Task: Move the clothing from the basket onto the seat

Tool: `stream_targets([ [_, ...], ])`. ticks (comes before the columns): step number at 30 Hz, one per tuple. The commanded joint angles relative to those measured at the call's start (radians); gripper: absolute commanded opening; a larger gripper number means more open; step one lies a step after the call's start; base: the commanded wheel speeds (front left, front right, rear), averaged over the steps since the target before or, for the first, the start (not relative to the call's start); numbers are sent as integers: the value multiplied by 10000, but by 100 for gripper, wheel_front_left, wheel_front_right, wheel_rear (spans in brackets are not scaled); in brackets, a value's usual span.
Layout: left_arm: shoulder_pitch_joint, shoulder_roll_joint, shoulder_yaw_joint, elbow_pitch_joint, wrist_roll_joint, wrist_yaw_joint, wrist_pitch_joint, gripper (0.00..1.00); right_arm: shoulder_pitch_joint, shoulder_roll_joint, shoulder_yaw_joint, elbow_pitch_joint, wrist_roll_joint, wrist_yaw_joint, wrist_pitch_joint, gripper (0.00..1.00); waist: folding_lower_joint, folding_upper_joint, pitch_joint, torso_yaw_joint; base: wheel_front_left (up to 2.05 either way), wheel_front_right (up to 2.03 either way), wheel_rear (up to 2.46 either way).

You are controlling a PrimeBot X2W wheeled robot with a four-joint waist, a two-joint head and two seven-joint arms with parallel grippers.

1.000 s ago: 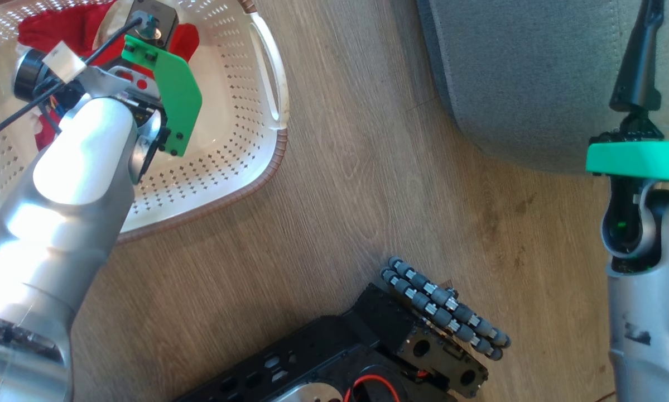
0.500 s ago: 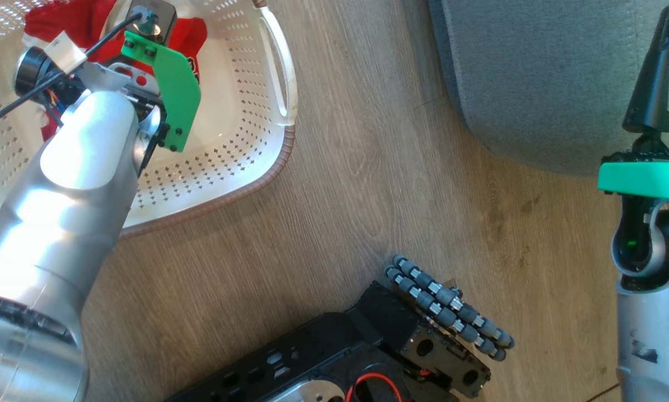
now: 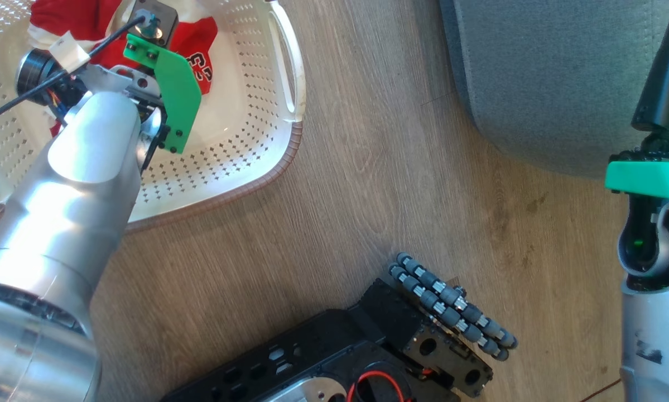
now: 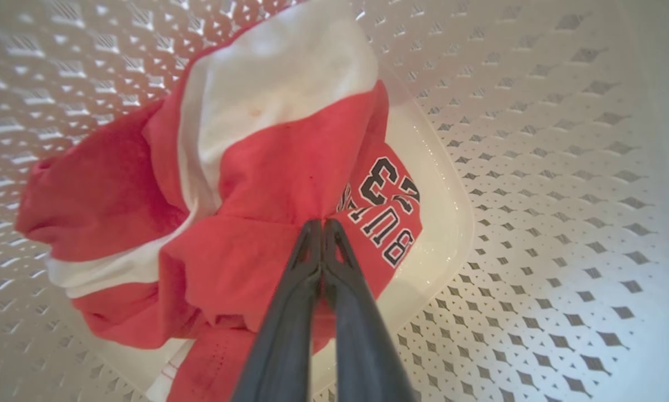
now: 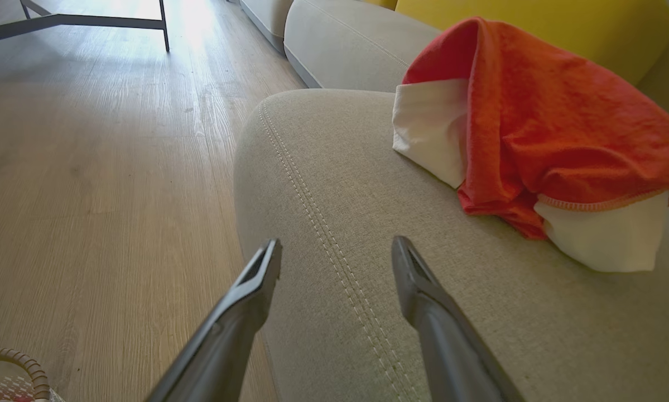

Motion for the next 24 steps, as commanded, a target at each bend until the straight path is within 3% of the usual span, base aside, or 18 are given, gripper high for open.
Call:
stream_targets([
  [1,-221,-125,45,-34,51,-98,-138,0,607,-85,-11,-319,-30,69,-49,100,0,-1,0,4,0,0,0],
  [12,-582,-98,433,67,-404,-229,-1507,0,295,-85,167,-80,62,69,-49,100,0,-1,-271,-70,0,0,0],
  [24,216,-61,1108,-875,-1300,-493,-3438,0,258,-85,-600,203,-1346,69,-49,100,0,-1,-2749,2165,0,0,0],
])
